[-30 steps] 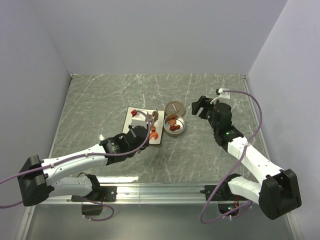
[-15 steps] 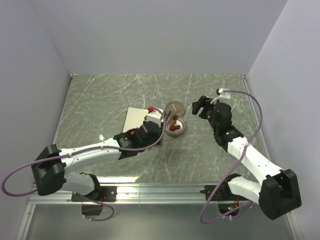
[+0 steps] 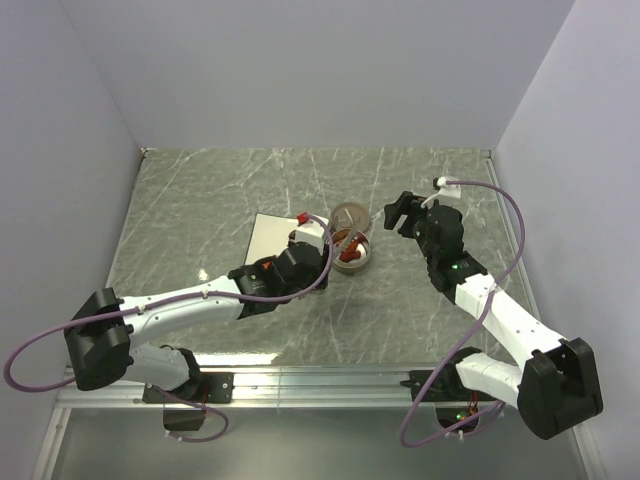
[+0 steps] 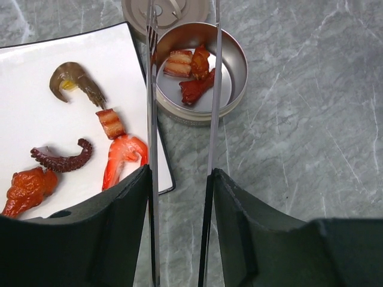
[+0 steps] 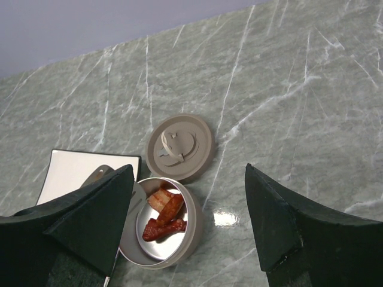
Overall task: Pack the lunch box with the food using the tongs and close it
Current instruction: Place the food into the lunch box, then pick up the food using the clamp
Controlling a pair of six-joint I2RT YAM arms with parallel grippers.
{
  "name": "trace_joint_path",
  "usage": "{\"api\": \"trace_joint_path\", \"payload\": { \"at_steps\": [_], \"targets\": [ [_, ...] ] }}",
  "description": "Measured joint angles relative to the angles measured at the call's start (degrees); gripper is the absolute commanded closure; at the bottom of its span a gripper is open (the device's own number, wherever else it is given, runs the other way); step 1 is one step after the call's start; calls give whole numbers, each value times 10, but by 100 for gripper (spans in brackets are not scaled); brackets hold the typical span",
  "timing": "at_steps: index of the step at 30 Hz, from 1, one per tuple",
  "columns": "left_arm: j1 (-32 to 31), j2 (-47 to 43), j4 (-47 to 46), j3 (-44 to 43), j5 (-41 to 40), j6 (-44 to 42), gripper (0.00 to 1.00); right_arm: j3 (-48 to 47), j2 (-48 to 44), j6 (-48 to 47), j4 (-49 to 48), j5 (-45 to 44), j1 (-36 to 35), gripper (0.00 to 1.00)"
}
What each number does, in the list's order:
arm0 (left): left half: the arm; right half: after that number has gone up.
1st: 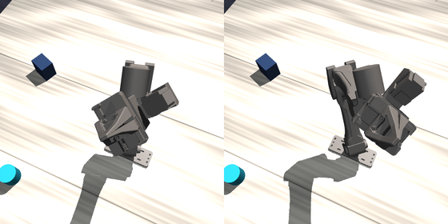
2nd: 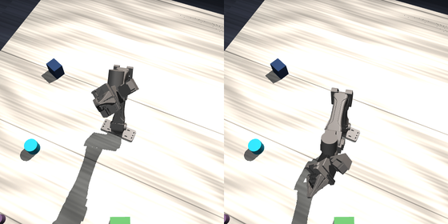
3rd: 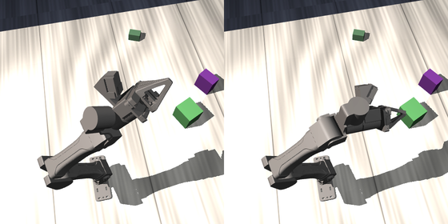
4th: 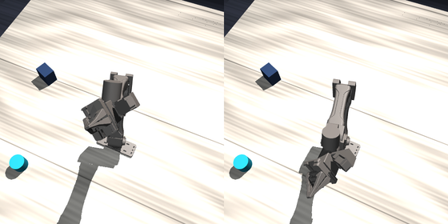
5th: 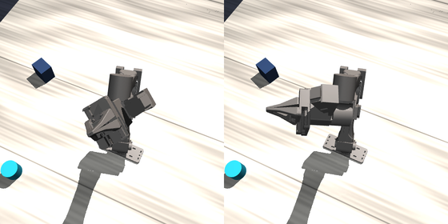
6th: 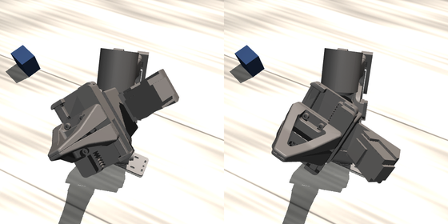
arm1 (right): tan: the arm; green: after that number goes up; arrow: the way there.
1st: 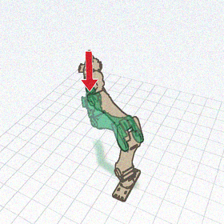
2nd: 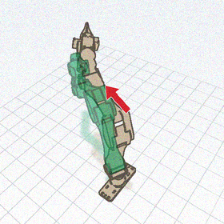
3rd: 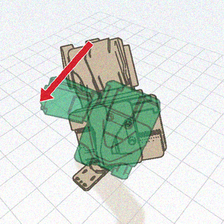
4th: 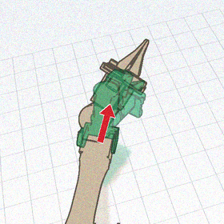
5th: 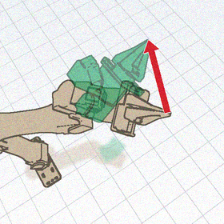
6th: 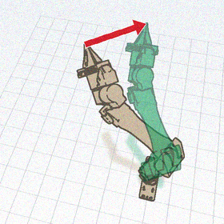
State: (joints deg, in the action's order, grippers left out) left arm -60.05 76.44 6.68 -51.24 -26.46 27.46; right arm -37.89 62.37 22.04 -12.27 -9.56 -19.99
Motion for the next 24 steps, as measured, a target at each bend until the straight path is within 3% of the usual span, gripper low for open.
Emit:
{"api": "trace_joint_path", "payload": {
  "at_steps": [5,11,24],
  "targets": [
    [-2,-7,8,0,-13,4,50,0,0,0,0,0,0,18],
    [-3,-77,32,30,-47,25,51,0,0,0,0,0,0,18],
    [-3,-167,124,109,-99,114,52,0,0,0,0,0,0,18]
  ]
}}
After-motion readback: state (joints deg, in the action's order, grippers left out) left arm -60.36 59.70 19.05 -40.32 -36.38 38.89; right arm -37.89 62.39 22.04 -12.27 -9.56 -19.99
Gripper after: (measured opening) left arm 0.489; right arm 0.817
